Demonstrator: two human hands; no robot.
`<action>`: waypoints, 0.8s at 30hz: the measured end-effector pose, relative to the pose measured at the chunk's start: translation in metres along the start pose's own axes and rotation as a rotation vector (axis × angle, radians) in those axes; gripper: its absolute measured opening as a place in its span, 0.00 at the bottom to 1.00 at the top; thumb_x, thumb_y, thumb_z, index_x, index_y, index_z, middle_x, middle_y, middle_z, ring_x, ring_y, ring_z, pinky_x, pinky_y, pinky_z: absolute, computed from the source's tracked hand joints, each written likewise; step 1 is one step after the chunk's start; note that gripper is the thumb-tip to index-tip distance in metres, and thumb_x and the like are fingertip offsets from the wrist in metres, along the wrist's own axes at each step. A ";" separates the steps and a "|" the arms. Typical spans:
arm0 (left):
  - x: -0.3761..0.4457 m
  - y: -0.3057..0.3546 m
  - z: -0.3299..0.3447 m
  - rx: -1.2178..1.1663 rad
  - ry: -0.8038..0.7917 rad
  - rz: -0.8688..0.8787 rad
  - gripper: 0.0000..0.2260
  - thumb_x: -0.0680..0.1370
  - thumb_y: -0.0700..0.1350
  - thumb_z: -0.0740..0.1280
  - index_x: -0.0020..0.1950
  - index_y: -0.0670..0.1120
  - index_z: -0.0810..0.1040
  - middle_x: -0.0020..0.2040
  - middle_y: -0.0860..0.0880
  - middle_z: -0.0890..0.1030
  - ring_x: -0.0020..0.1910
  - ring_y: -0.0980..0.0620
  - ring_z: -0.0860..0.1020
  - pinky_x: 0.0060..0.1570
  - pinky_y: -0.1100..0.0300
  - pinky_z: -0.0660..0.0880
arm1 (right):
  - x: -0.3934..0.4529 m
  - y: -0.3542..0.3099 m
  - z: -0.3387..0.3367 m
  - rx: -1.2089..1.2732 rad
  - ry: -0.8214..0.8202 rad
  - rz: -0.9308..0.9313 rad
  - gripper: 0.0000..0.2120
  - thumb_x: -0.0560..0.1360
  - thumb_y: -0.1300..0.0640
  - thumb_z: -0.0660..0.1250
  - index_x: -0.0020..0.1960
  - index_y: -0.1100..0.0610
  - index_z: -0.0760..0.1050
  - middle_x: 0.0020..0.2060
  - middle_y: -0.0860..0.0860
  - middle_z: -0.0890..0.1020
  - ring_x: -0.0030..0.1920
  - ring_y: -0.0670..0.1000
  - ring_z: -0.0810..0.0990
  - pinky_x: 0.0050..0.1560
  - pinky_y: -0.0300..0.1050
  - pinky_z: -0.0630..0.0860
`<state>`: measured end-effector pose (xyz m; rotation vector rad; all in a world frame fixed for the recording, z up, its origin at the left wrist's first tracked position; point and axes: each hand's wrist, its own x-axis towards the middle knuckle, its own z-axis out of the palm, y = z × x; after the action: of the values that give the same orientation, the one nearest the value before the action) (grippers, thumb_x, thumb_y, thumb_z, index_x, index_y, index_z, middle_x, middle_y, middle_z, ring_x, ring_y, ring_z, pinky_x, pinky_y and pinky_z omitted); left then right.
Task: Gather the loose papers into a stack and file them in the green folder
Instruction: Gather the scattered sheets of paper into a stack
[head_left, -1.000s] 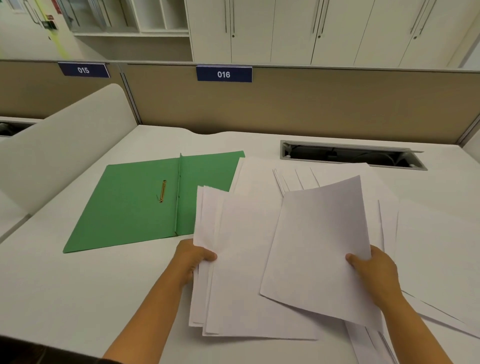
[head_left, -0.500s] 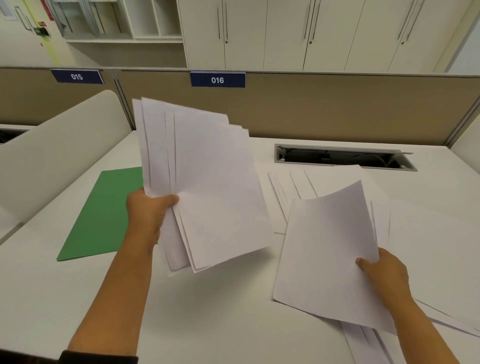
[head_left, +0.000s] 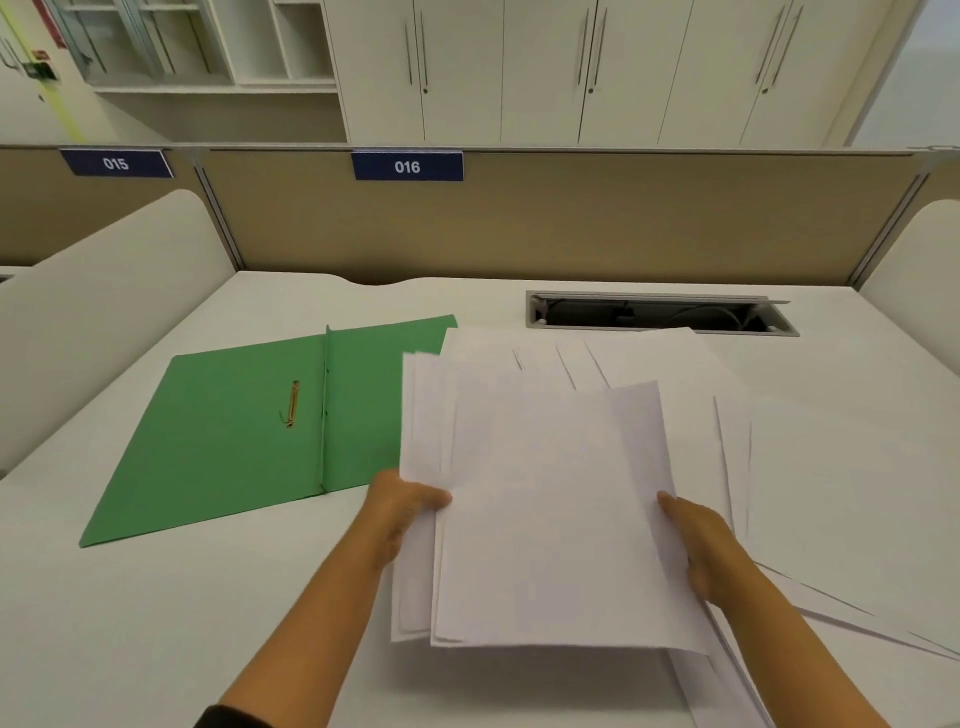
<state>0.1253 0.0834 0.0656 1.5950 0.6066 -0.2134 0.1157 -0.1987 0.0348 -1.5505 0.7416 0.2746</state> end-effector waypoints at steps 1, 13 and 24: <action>0.002 -0.007 0.003 0.023 -0.023 -0.017 0.19 0.66 0.28 0.71 0.57 0.32 0.76 0.55 0.36 0.80 0.46 0.44 0.77 0.48 0.55 0.72 | 0.001 0.001 0.002 0.025 -0.005 0.017 0.25 0.79 0.48 0.58 0.68 0.66 0.67 0.63 0.60 0.74 0.62 0.62 0.73 0.65 0.55 0.68; 0.017 -0.029 0.024 0.179 -0.094 -0.045 0.19 0.67 0.30 0.71 0.58 0.34 0.76 0.50 0.39 0.79 0.46 0.42 0.76 0.47 0.54 0.73 | 0.002 0.013 0.012 -0.199 -0.086 -0.141 0.19 0.72 0.60 0.70 0.61 0.62 0.73 0.42 0.52 0.80 0.42 0.54 0.80 0.39 0.46 0.75; 0.017 -0.021 0.019 -0.128 -0.333 0.077 0.29 0.61 0.50 0.75 0.61 0.51 0.72 0.55 0.55 0.79 0.64 0.50 0.70 0.67 0.54 0.58 | -0.005 0.003 0.007 -0.006 -0.147 -0.380 0.39 0.53 0.40 0.78 0.58 0.54 0.73 0.46 0.47 0.81 0.46 0.49 0.80 0.39 0.38 0.76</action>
<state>0.1335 0.0695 0.0367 1.4164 0.2944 -0.3669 0.1118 -0.1909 0.0339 -1.6227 0.3215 0.1062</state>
